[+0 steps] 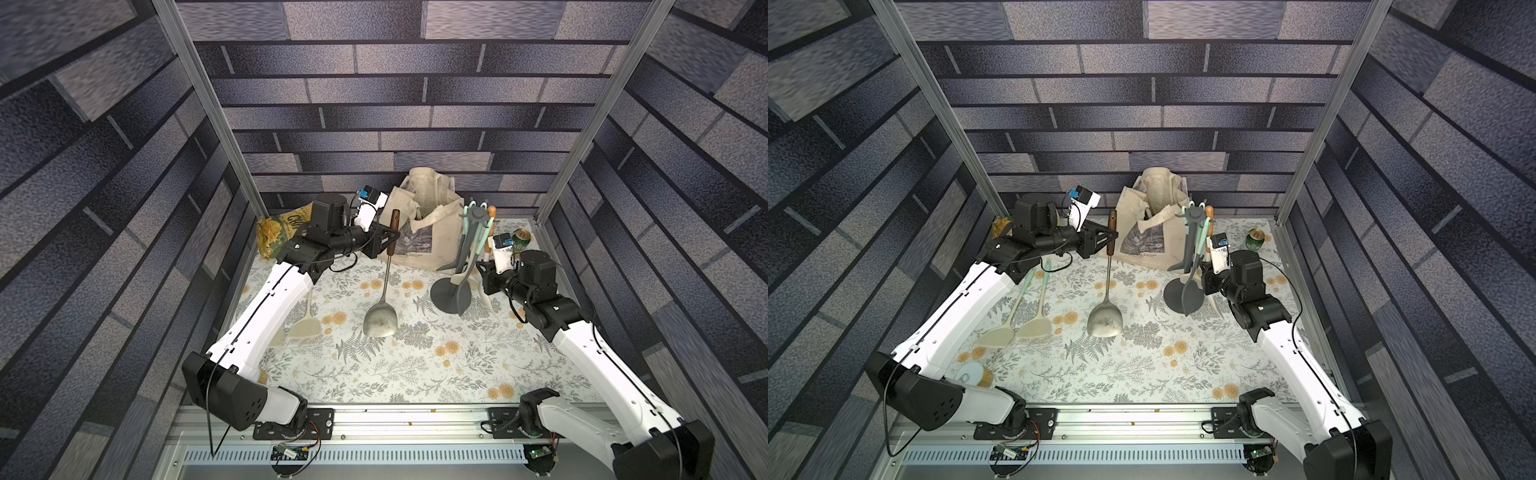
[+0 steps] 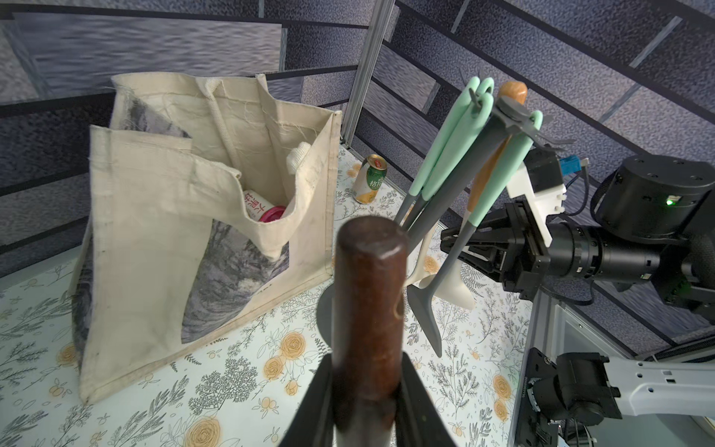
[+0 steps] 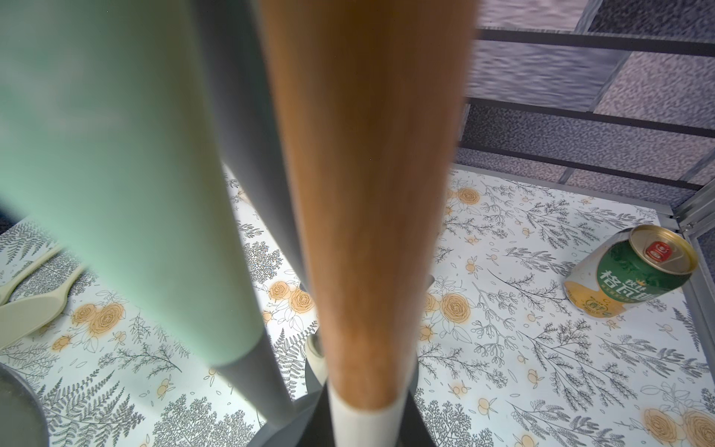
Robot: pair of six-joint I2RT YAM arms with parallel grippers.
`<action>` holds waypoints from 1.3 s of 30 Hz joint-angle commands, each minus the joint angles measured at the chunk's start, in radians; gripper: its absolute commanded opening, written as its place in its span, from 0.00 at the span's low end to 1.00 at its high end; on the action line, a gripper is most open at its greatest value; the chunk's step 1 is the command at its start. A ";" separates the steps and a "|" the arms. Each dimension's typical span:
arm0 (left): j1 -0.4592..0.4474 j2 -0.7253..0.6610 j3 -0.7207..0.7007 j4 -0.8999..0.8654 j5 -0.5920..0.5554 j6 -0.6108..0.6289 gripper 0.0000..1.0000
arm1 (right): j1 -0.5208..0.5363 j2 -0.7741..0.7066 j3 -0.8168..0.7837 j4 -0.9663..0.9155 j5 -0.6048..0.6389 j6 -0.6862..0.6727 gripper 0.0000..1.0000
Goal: Take the spatula off the kitchen utensil rack
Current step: Place the spatula at the center of the board.
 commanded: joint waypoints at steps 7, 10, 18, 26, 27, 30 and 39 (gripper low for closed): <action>0.185 -0.015 -0.018 -0.089 0.108 0.045 0.00 | 0.002 0.014 -0.025 -0.040 -0.019 0.010 0.10; 0.235 0.016 -0.009 -0.128 0.146 0.062 0.00 | 0.002 0.017 -0.023 -0.041 -0.021 0.010 0.10; 0.319 0.129 0.064 -0.279 0.218 0.140 0.00 | 0.002 0.013 -0.025 -0.042 -0.016 0.009 0.10; 0.381 0.216 0.109 -0.360 0.210 0.236 0.00 | 0.002 0.016 -0.023 -0.045 -0.012 0.006 0.10; 0.390 0.233 0.122 -0.379 0.209 0.252 0.00 | 0.002 0.017 -0.021 -0.046 -0.012 0.006 0.10; 0.417 0.287 0.162 -0.424 0.225 0.292 0.00 | 0.002 0.013 -0.019 -0.050 -0.009 0.006 0.10; 0.456 0.423 0.214 -0.462 0.268 0.380 0.00 | 0.002 0.010 -0.023 -0.053 0.003 0.003 0.10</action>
